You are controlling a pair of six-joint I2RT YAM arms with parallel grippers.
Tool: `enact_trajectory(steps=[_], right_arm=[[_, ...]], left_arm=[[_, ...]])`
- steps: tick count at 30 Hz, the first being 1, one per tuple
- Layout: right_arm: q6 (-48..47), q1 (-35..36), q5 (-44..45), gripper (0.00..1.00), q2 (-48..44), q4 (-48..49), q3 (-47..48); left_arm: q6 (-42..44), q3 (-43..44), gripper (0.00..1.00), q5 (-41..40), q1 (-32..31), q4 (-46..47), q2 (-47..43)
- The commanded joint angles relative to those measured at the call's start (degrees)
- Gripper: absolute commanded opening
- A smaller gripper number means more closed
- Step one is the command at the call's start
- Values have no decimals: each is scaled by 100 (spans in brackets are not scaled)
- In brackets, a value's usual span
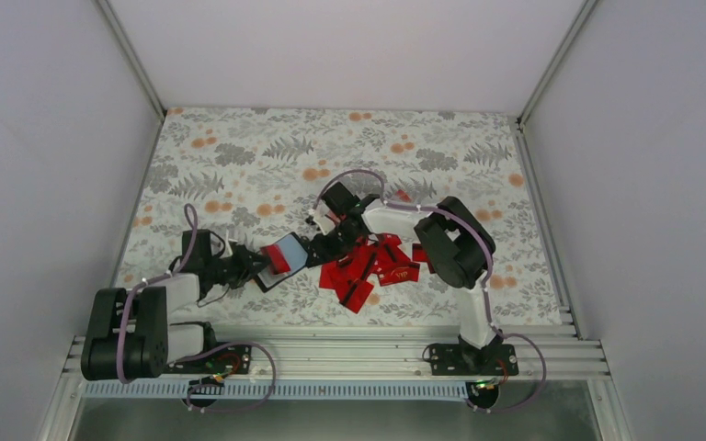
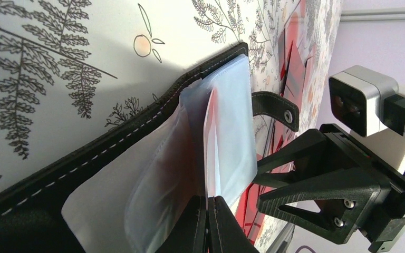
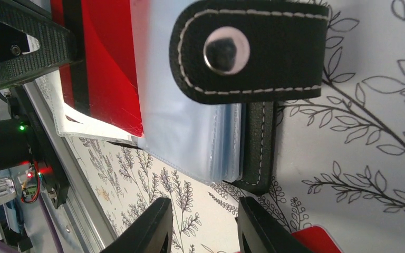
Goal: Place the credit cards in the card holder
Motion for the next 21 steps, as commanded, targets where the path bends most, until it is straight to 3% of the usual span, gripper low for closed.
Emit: enact_trajectory(steps=[1,12,21], right_arm=[[-108,-38,127,32,98,-26,234],[62,-57,740,29,-216,162,228],[179,-74,860,30,-10,247,307]], left_arm=[[157,18,2,-120,34,309,132],[380,150,2,-194,34,132,255],[836,465,2,-484,33,-718,69]])
